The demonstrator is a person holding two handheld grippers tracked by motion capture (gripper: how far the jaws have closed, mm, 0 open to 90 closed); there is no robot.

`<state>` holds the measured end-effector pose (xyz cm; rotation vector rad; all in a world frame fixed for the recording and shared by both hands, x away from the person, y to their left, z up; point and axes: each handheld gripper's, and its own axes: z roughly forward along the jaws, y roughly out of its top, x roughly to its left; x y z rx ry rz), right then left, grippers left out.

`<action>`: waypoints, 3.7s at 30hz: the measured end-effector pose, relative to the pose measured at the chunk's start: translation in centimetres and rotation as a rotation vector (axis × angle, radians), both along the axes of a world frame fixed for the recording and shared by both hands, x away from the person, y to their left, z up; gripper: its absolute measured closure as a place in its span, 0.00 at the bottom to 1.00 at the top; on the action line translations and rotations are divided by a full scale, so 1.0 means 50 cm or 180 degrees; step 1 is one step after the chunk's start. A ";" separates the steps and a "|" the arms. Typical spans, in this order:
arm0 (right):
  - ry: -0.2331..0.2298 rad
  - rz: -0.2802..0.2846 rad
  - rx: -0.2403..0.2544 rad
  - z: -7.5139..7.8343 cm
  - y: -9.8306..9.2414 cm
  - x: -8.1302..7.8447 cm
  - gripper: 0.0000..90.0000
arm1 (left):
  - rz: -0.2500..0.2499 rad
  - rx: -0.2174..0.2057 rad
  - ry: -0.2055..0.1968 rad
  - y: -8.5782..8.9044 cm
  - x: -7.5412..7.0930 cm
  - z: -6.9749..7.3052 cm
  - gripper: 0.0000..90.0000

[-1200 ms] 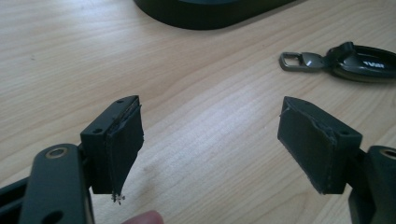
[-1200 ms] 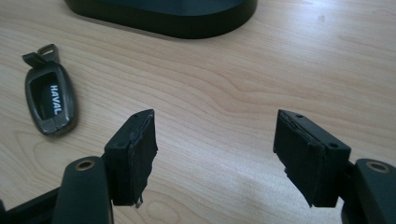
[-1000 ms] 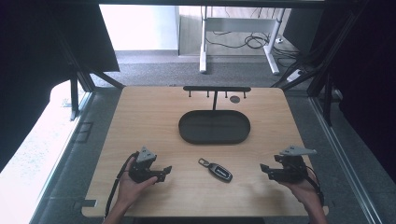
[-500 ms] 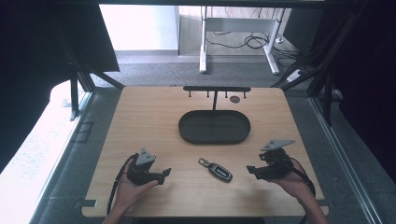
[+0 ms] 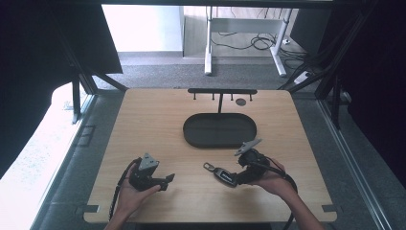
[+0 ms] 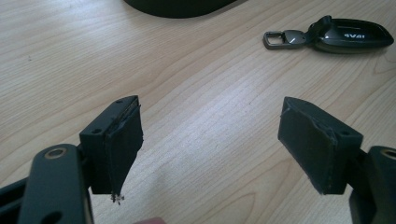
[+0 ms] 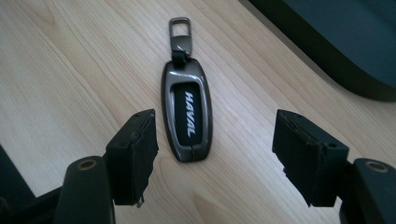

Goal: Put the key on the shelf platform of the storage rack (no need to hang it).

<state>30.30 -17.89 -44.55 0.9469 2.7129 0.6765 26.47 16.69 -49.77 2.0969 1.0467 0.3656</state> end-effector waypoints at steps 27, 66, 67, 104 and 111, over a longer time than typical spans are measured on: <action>0.0311 0.0189 -0.0473 -0.088 0.094 0.053 0.35 | -0.0001 0.0061 0.0049 -0.004 0.000 -0.010 0.26; 0.0537 0.0256 -0.0295 -0.062 0.091 0.073 0.55 | 0.0017 0.0048 0.0088 -0.003 0.000 -0.013 0.27; 0.0537 0.0256 -0.0295 -0.062 0.091 0.073 0.55 | 0.0019 0.0047 0.0086 -0.003 0.000 -0.013 0.27; 0.0173 0.0158 0.0071 0.093 0.075 0.163 0.55 | -0.0007 0.0073 0.0100 -0.006 0.001 -0.016 0.27; 0.0129 0.0151 0.0089 0.107 0.076 0.196 0.55 | -0.0008 0.0058 0.0099 -0.004 0.001 -0.015 0.27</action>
